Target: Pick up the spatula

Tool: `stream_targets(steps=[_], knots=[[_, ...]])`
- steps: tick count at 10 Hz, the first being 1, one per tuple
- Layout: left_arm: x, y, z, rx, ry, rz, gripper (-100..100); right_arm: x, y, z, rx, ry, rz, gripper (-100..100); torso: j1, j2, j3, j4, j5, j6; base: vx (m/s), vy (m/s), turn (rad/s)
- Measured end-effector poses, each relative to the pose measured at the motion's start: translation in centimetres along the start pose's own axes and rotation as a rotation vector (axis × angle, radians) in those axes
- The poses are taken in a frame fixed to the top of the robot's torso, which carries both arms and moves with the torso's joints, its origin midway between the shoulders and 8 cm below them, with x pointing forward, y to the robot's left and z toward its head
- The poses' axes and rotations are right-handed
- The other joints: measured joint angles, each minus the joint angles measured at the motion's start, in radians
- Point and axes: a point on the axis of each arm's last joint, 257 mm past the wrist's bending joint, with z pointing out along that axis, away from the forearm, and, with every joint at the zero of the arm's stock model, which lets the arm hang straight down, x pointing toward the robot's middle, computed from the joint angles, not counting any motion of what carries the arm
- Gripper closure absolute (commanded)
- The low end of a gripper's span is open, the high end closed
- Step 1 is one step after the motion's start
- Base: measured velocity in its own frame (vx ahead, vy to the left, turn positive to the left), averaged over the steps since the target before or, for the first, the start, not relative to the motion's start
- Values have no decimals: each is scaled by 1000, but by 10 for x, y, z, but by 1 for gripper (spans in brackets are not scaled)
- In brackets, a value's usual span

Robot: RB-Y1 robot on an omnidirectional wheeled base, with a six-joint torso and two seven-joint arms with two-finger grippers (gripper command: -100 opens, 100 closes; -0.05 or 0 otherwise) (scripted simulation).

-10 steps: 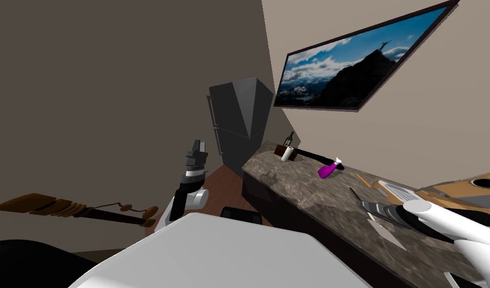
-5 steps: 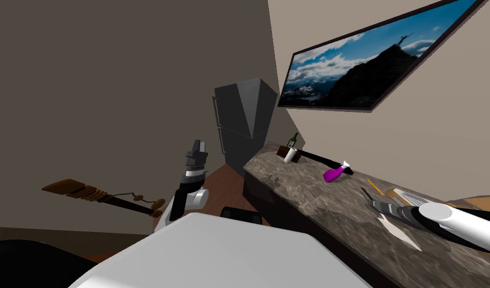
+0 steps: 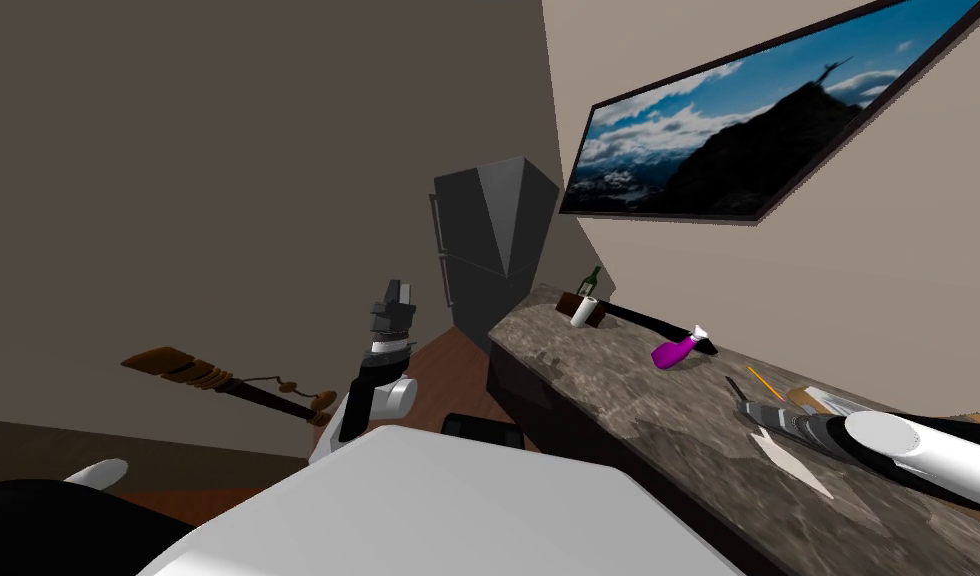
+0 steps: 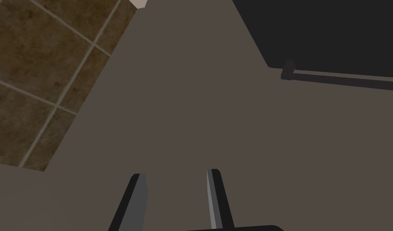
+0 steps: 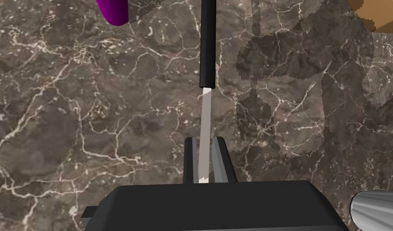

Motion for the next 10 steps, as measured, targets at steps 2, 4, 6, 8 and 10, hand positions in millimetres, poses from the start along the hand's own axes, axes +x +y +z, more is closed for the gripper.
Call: stream_targets(steps=[2,4,6,8,10], knots=[[0,0,0,0,0,0,0,-10,-5,-2,19,-11,11,100,0,0,0,0,-1,3,-9,-15,63],[0,0,0,0,0,0,0,-17,-15,-6,31,-17,0,100,0,0,0,0,-1,-1,-18,-31,89],[0,0,0,0,0,0,0,-32,-22,-6,53,-43,22,100,0,0,0,0,-1,2,-13,-13,66],[0,0,0,0,0,0,0,-46,-31,-9,71,-66,18,100,-1,0,0,0,-1,0,-14,-33,79],[0,0,0,0,0,0,0,-68,-41,-8,95,-104,47,100,0,0,0,0,-1,2,-15,-15,71]])
